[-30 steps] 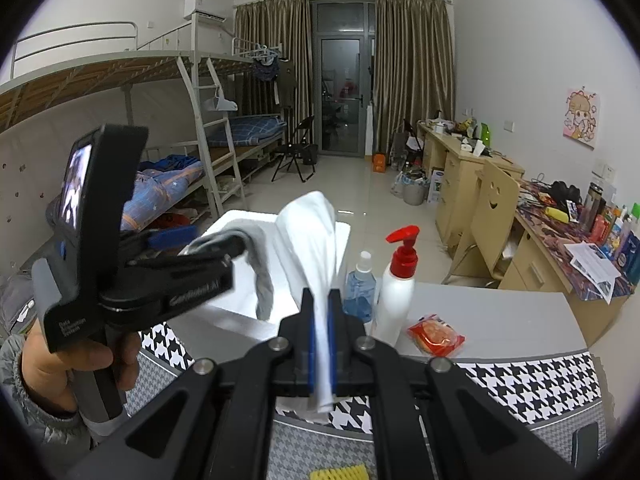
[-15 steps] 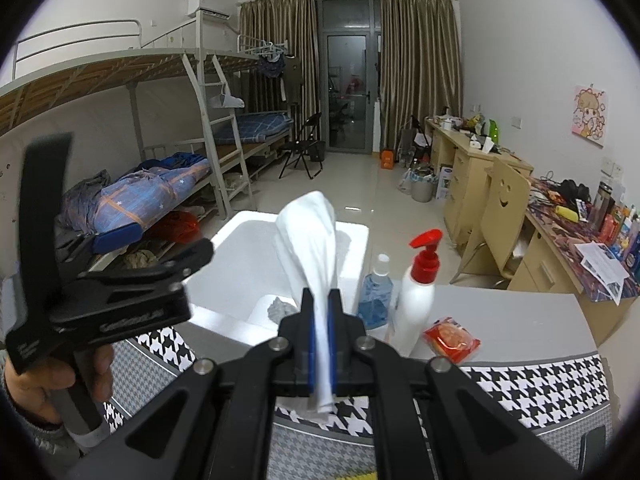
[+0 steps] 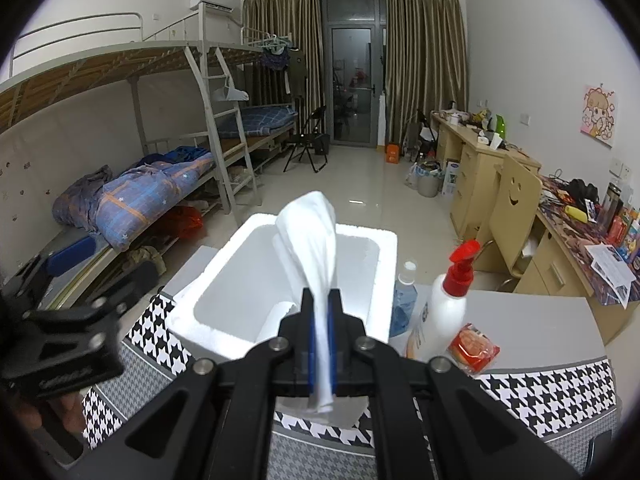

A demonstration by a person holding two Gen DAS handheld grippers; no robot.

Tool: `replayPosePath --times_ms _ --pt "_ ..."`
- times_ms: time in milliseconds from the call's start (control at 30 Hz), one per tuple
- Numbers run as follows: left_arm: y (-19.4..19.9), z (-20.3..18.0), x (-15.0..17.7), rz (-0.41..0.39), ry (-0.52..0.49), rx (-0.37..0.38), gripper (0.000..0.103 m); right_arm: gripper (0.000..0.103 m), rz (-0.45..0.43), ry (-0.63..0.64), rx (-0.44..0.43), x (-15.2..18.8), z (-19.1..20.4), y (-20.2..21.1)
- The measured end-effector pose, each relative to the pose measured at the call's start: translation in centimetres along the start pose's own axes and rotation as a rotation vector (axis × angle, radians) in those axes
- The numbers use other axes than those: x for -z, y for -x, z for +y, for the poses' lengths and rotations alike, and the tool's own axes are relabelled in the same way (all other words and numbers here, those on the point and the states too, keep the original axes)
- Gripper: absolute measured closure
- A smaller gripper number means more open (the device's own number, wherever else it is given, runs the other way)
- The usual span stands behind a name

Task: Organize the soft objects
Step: 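Lower the white tissue into the foam box and open the right gripper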

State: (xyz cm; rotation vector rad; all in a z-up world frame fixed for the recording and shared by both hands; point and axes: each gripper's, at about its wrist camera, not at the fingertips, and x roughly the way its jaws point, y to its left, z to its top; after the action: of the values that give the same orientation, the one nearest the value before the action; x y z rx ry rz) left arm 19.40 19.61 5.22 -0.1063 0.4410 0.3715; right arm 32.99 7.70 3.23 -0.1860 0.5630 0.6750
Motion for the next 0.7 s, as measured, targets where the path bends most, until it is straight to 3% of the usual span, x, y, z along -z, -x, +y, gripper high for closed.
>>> replayPosePath --times_ms 567,633,700 --pt "1.9 2.5 0.9 -0.003 0.013 0.008 0.001 0.096 0.066 -0.044 -0.014 -0.7 0.8 -3.6" --pt "2.0 2.7 0.9 -0.004 0.013 0.006 0.001 0.089 0.079 -0.059 -0.023 -0.8 0.5 -4.1" --pt "1.9 2.9 0.9 0.001 0.013 0.002 0.001 0.070 0.082 -0.061 -0.038 -0.9 0.7 -4.6"
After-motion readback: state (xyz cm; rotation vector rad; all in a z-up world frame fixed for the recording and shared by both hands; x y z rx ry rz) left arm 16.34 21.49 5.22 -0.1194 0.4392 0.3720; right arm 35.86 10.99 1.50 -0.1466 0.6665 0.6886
